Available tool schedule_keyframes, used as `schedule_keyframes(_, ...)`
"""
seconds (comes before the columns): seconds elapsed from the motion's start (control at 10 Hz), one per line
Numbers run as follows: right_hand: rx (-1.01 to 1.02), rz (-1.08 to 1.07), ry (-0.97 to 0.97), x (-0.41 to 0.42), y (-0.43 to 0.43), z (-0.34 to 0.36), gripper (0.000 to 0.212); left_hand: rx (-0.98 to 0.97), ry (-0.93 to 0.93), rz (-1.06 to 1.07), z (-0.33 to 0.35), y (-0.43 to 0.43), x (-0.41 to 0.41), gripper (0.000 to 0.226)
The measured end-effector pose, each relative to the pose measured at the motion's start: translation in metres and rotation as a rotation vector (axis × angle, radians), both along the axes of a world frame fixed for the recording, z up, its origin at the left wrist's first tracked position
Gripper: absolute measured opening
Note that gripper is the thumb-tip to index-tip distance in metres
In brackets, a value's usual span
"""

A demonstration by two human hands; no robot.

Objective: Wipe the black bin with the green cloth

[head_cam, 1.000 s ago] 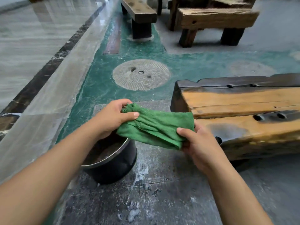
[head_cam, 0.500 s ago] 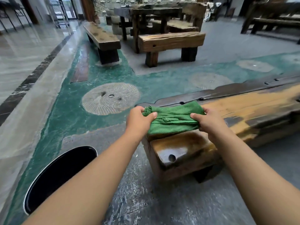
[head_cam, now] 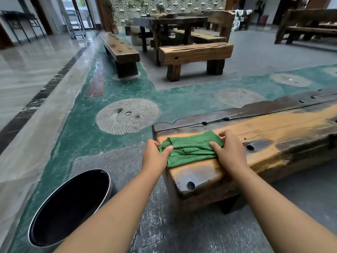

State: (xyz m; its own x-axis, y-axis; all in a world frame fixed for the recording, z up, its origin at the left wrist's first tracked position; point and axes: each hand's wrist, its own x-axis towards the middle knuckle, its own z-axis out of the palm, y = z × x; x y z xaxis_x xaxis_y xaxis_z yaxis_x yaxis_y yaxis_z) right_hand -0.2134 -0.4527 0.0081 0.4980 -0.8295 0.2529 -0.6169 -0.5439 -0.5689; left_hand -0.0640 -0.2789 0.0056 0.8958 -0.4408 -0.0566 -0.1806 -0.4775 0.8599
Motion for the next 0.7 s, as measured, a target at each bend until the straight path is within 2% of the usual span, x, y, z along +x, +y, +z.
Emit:
schedule_keyframes(0.1,-0.008,-0.001,0.002,0.003,0.006,-0.001,0.037,-0.082,0.259,0.076,-0.002,0.000,-0.002,0.057)
schedule_keyframes(0.2,0.012,-0.025,0.018,0.006,0.014,0.005,0.034,-0.034,0.289,0.101,0.003,0.001,-0.002,0.070)
schedule_keyframes(0.3,-0.011,-0.055,0.124,0.003,0.027,0.021,0.035,-0.029,0.232,0.125,0.011,0.014,-0.009,0.036)
schedule_keyframes(0.4,-0.146,-0.031,0.250,-0.002,0.050,0.036,0.030,0.029,0.239,0.052,0.013,0.043,-0.012,0.024)
schedule_keyframes(0.5,-0.127,0.096,0.233,-0.003,0.080,0.053,0.020,0.120,0.280,-0.042,0.024,0.083,-0.010,0.019)
schedule_keyframes(0.6,-0.002,0.208,0.263,-0.003,0.111,0.068,0.010,0.219,0.317,-0.126,0.035,0.123,-0.011,0.018)
schedule_keyframes(0.7,0.109,0.283,0.303,-0.011,0.133,0.082,0.012,0.307,0.293,-0.176,0.056,0.158,-0.015,0.023)
